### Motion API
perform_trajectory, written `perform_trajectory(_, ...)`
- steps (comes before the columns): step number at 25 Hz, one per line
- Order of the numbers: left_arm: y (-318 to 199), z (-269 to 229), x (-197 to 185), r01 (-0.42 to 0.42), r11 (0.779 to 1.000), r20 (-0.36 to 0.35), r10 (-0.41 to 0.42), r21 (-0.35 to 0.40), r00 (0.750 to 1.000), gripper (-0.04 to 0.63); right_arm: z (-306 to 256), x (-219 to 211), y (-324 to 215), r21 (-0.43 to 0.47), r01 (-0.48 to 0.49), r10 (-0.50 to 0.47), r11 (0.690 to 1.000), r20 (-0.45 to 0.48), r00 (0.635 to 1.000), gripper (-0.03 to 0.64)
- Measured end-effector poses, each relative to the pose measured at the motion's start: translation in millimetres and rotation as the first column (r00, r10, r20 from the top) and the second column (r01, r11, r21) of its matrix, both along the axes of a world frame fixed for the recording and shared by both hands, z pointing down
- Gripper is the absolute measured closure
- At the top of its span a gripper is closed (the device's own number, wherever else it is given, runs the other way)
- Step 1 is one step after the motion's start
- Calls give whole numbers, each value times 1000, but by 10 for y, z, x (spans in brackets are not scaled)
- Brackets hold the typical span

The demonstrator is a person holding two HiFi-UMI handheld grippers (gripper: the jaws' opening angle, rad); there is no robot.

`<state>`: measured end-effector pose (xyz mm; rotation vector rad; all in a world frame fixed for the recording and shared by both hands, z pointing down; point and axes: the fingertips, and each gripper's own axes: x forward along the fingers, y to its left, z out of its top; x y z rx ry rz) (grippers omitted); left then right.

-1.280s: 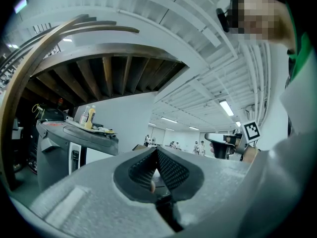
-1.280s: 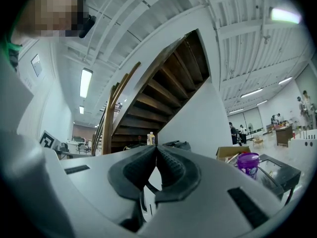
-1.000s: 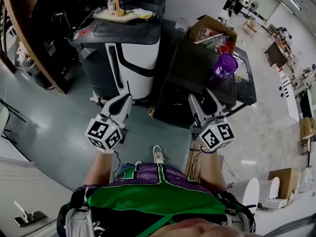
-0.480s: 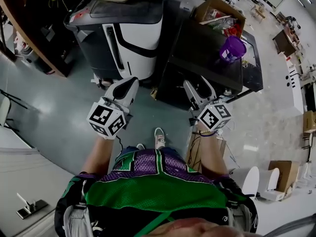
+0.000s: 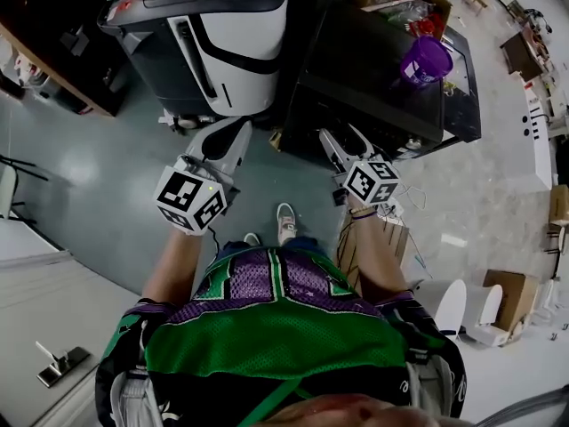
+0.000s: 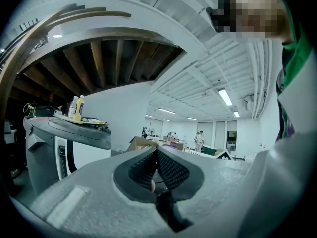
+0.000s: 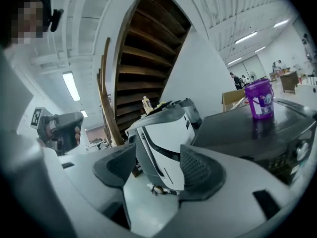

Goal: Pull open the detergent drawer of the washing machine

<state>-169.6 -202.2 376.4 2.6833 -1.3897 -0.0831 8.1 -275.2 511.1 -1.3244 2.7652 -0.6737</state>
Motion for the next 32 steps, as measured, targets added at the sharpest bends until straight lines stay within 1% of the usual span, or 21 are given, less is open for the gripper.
perform_trajectory(8, -202, 112, 210, 14, 999, 9, -14, -40, 1000, 580, 804, 175, -376, -134, -6, 7, 991, 8, 1000, 353)
perform_trajectory(13, -371, 224, 381, 13, 998, 35, -11, -69, 999, 580, 1219, 264, -665, -207, -17, 30, 978, 60, 998, 353)
perform_trajectory(20, -570, 401, 615, 11, 994, 68, -4, -110, 998, 580, 1777, 351, -1018, -283, -26, 65, 959, 128, 990, 353)
perform_trajectory(27, -751, 535, 654, 59, 988, 85, -47, -141, 995, 580, 2212, 364, -1269, -340, -4, 66, 940, 171, 983, 353)
perform_trajectory(32, -837, 571, 658, 90, 984, 108, -74, -155, 991, 580, 2497, 382, -1461, -397, -5, 102, 918, 223, 970, 353)
